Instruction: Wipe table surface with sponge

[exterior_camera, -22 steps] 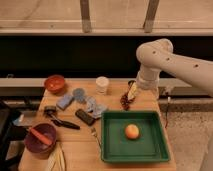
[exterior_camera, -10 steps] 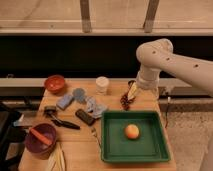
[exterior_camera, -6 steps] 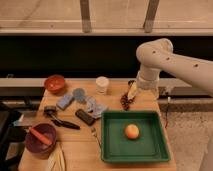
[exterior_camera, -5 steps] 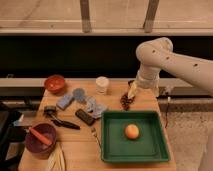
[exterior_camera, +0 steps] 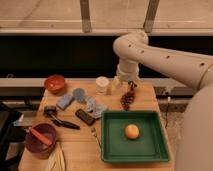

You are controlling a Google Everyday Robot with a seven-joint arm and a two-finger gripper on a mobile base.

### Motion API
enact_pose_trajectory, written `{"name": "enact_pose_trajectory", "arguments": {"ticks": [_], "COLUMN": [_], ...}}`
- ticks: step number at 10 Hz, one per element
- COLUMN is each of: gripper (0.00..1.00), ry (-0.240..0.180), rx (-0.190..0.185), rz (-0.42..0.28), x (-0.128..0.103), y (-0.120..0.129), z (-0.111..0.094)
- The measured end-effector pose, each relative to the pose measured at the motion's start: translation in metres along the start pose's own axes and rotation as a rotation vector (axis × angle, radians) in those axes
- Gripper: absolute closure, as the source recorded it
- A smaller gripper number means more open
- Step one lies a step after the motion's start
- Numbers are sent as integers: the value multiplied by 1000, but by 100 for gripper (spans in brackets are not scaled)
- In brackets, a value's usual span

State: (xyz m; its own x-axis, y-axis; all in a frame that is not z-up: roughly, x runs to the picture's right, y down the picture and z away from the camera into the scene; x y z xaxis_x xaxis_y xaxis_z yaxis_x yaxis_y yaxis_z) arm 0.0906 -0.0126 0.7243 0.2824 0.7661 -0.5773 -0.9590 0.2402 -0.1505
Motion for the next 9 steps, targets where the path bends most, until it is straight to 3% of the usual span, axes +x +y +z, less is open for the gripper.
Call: {"name": "enact_pose_trajectory", "arguments": {"ticks": [2,5,6,9], "gripper": [20,20,20,20], "ry": [-15,-44,-45,-42], "rx": [-8,-46,-58,-49], "rz": [-86,-255,-275,-273], "x": [-22,-54,-56,-55], "y": [36,113,124,121], "z": [-3,-11,-13,-12]}}
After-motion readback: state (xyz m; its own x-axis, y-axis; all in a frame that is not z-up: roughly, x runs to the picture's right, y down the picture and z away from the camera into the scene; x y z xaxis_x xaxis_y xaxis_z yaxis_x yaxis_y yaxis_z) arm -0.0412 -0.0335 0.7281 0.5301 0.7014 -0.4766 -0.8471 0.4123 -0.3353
